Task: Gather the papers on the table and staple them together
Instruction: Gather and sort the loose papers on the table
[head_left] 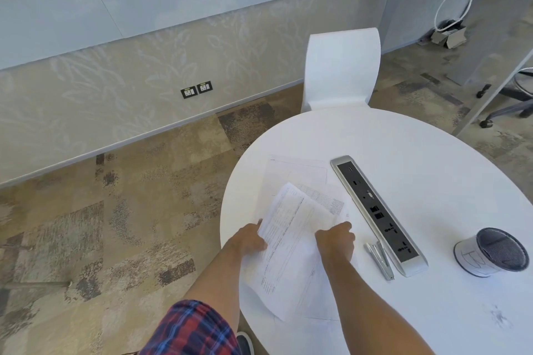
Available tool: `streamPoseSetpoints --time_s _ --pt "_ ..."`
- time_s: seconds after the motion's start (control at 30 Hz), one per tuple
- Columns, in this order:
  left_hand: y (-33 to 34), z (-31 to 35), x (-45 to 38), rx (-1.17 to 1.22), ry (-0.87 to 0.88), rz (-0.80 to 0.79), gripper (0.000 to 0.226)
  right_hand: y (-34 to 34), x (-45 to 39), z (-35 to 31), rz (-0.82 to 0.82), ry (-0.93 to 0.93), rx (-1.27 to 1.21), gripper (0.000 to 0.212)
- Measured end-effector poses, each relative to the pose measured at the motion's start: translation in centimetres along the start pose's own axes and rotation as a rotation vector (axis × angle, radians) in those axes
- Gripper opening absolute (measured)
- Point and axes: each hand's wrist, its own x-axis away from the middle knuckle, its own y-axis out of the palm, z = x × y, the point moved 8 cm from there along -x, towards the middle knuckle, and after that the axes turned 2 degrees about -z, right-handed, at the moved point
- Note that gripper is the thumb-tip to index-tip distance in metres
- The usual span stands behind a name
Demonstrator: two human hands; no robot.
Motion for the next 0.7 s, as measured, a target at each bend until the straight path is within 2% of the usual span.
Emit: streamPoseSetpoints --time_s 0.23,0.37,0.5,0.63,0.7 --pt "0.9 0.0 0.0 -0.060 0.036 -0.022 0.064 -0.1 -0.6 0.6 -0.017 0.092 -0.117 0.052" --pt "1.1 -0.3 0.0 -0.098 0.047 -0.013 0.068 -0.1 -1.5 1.4 -0.061 0.060 -0.291 0.064" --pt "1.1 -0.2 0.1 -0.089 0.068 -0.012 0.068 -0.5 -1.9 1.6 -0.048 0.006 -0.468 0.053" --pt "1.1 -0.3 0.3 -0.071 0.078 -0.019 0.066 -2.1 -2.2 0.4 0.010 0.010 -0.423 0.064" --pt "1.1 -0.2 0.5 -0.081 0.082 -0.026 0.064 -2.7 -2.7 -0.1 0.012 0.011 -0.370 0.063"
